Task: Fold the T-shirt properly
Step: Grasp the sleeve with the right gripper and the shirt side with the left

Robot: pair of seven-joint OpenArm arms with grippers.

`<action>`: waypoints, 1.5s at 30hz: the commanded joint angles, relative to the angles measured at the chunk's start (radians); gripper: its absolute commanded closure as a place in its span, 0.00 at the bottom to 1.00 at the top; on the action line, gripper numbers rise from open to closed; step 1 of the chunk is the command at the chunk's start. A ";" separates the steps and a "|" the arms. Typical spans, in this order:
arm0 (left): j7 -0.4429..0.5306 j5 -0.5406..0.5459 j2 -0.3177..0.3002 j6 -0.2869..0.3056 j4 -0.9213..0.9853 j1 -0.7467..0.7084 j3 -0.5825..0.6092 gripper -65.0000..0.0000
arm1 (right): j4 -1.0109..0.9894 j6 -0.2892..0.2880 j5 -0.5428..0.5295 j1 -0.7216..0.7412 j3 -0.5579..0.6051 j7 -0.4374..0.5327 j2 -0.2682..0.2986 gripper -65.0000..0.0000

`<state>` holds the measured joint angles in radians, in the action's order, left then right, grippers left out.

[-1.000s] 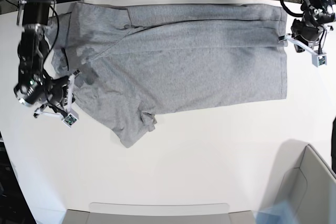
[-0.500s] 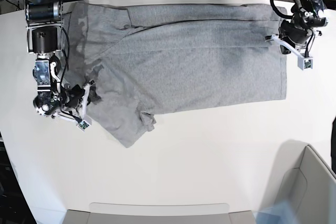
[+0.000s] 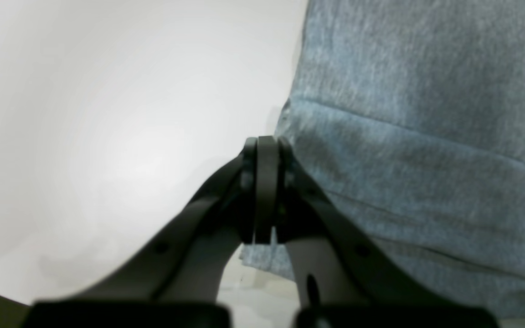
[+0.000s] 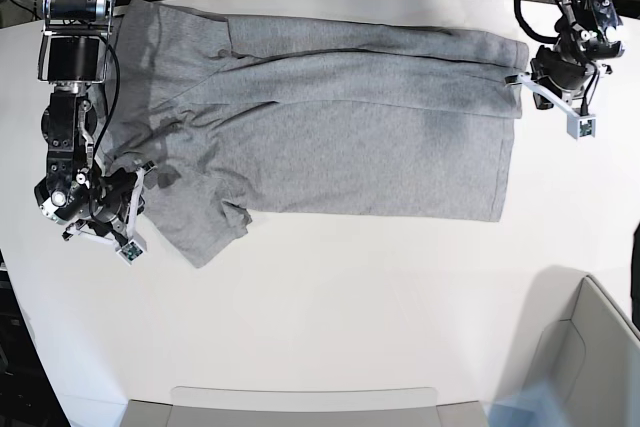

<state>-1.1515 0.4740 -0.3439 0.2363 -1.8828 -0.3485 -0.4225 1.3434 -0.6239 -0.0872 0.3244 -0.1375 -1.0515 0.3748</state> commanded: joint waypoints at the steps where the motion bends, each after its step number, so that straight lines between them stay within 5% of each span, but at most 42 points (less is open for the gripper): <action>1: 0.011 0.002 -0.013 0.001 -0.016 -0.001 -0.005 1.00 | 0.009 0.003 -0.018 0.052 -0.007 0.033 0.008 0.73; 17: 0.011 0.006 0.024 0.002 -0.016 0.021 -0.005 1.00 | -0.709 0.006 -0.082 0.338 0.008 0.537 -0.012 0.68; 22: 0.011 0.006 0.024 0.002 -0.016 0.029 -0.005 1.00 | -0.793 0.009 -0.082 0.348 0.108 0.590 -0.013 0.68; 28: 0.011 0.006 0.024 0.002 -0.014 0.061 -0.005 1.00 | -0.921 0.095 -0.082 0.344 0.235 0.715 -0.013 0.68; 37: 0.012 0.006 0.021 0.002 -0.013 0.144 -0.002 1.00 | -0.819 0.088 -0.089 0.304 0.347 0.621 -0.050 0.68; 42: 0.023 0.015 -0.039 0.008 0.107 0.297 0.121 0.71 | -0.761 -0.057 -0.089 0.296 0.347 0.540 -0.043 0.68; 45: 0.071 0.065 -0.085 0.070 0.279 0.420 0.218 0.69 | -0.761 -0.066 -0.089 0.296 0.347 0.535 -0.043 0.68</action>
<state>-1.0946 0.5308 -0.4141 0.3088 -1.5867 0.0578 -0.1970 0.5831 -0.6682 -0.2066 0.6125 0.2062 -0.4660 0.3267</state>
